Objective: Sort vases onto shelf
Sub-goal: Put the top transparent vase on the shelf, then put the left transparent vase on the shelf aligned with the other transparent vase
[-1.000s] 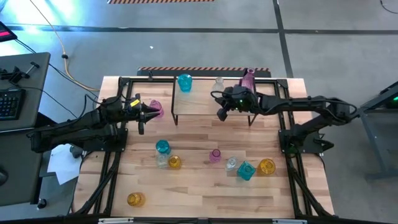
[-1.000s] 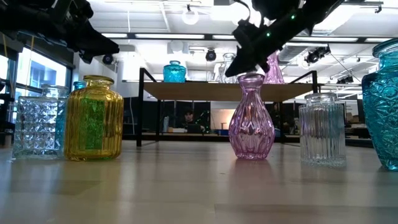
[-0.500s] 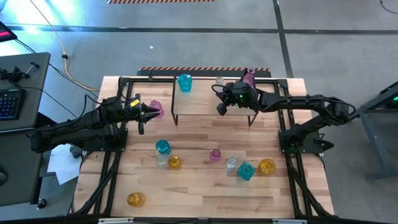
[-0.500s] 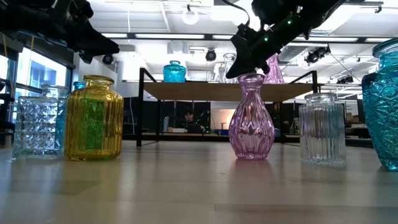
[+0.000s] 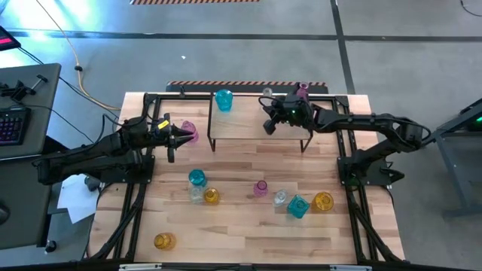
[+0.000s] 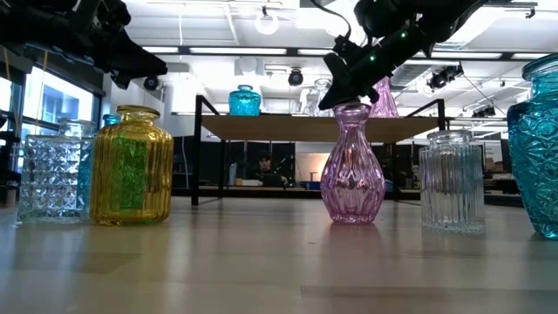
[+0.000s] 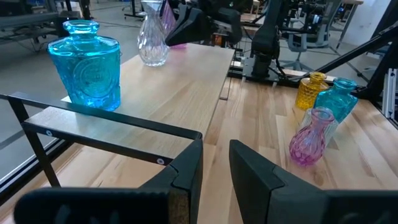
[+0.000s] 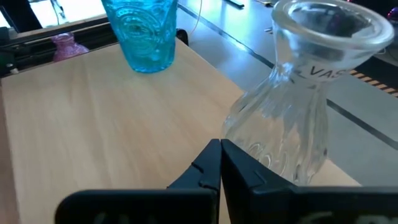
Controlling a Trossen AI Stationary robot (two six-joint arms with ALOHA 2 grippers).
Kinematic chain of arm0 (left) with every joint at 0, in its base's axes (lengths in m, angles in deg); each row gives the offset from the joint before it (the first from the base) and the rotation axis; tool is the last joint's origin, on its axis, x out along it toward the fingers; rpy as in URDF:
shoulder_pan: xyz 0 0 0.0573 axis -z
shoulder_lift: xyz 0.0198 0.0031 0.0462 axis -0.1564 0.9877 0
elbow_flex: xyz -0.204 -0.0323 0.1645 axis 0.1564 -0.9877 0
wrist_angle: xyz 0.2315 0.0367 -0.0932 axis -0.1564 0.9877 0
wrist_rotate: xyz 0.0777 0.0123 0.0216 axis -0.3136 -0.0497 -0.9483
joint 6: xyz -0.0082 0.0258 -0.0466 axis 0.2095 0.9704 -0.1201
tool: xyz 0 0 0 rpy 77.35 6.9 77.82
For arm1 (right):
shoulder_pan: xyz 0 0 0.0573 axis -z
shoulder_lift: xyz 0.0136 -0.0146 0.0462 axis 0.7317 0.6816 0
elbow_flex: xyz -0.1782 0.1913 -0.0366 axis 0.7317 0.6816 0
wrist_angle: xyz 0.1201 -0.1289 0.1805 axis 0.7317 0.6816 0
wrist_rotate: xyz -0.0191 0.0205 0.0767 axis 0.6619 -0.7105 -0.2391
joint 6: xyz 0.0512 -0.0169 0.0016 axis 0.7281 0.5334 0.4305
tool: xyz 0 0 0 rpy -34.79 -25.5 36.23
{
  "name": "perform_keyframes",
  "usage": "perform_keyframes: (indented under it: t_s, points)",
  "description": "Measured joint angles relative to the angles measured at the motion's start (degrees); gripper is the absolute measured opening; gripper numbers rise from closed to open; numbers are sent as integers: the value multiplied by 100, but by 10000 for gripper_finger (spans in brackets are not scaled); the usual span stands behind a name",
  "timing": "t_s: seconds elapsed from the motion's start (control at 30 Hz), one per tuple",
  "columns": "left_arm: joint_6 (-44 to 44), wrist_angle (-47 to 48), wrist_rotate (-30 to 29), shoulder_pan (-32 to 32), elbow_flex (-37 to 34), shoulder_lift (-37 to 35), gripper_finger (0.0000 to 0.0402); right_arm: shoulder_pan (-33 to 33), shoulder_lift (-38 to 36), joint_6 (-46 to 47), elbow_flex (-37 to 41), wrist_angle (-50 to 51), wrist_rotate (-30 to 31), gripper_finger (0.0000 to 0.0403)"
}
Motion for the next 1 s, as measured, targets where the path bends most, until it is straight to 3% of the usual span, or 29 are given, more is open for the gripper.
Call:
perform_keyframes:
  t_s: [0.5, 1.0]
  points:
    - [0, 0, 0, 0, -1, 0, 71, 79, 0, -54, -2, -52, -169, 0]
    - [-44, 0, 2, 2, -2, 0, 71, -474, -2, 277, -2, -79, -198, 0]
